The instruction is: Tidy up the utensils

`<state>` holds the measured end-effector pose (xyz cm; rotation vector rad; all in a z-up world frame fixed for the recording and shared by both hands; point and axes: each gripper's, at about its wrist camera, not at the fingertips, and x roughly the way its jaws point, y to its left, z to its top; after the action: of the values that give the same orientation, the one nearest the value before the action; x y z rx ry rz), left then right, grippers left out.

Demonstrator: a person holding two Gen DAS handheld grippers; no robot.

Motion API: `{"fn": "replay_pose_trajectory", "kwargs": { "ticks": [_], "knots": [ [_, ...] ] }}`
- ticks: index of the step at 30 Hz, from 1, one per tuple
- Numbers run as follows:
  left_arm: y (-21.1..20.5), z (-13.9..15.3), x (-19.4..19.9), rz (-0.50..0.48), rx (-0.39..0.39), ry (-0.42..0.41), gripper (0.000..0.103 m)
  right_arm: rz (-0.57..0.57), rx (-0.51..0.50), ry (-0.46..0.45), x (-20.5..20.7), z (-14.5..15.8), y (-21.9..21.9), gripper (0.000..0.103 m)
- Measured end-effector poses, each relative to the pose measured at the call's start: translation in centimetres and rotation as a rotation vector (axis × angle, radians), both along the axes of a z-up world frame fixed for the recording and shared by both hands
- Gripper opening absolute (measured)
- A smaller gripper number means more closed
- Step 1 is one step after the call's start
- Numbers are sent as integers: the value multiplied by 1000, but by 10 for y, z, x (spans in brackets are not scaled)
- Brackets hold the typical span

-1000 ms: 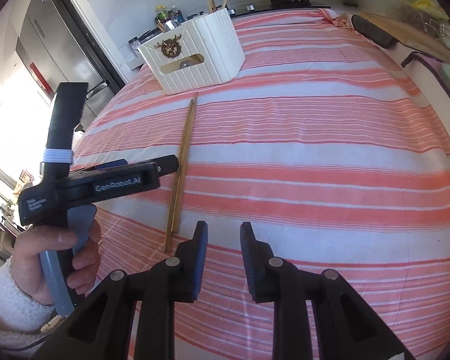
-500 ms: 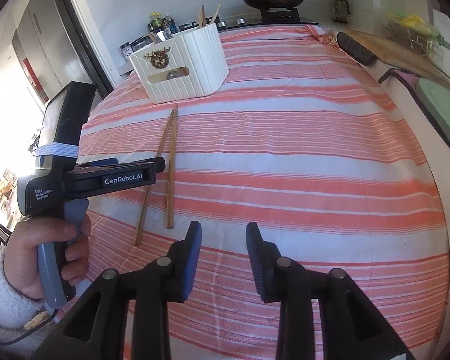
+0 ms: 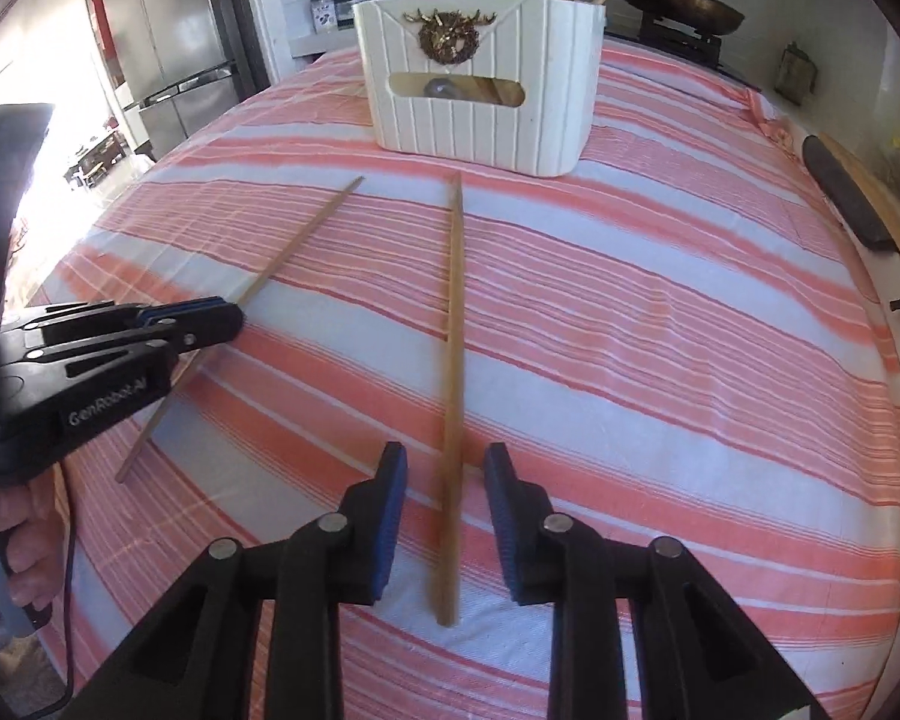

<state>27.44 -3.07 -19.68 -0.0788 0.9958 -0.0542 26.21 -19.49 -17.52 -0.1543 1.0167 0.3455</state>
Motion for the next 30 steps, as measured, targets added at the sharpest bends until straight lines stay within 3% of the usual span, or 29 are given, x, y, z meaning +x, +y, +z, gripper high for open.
{"fn": "replay_pose_trajectory", "kwargs": {
  "ticks": [1, 11, 12, 13, 14, 15, 16, 17, 24, 27, 30],
  "knots": [
    [5, 0, 0, 14, -1, 1, 6, -15, 6, 6, -3, 0, -3, 8],
    [33, -1, -10, 42, -28, 6, 7, -200, -28, 35, -62, 5, -54, 8],
    [34, -1, -11, 33, -38, 7, 11, -206, -27, 32, -66, 6, -57, 8],
    [34, 0, -11, 19, -51, 9, 24, -214, -21, 22, -68, 8, -60, 10],
    [33, 1, -12, 5, -64, 10, 34, -218, -11, 10, -70, 10, -63, 17],
    [32, 2, -11, -4, -64, 9, 62, -219, 5, 1, -70, 12, -65, 27],
    [31, 4, -12, -1, -49, 2, 82, -221, 22, -8, -70, 13, -66, 52],
    [31, 6, -13, 3, -30, -11, 87, -225, 35, -18, -70, 15, -67, 62],
    [28, -7, -6, -27, 32, 19, 89, -181, 11, 13, -42, 1, -57, 61],
    [23, -9, -10, -45, 75, 3, 96, -155, -50, -24, -44, -3, -47, 63],
    [22, -11, -12, -48, 81, -12, 99, -161, -34, -42, -46, -3, -49, 64]
  ]
}}
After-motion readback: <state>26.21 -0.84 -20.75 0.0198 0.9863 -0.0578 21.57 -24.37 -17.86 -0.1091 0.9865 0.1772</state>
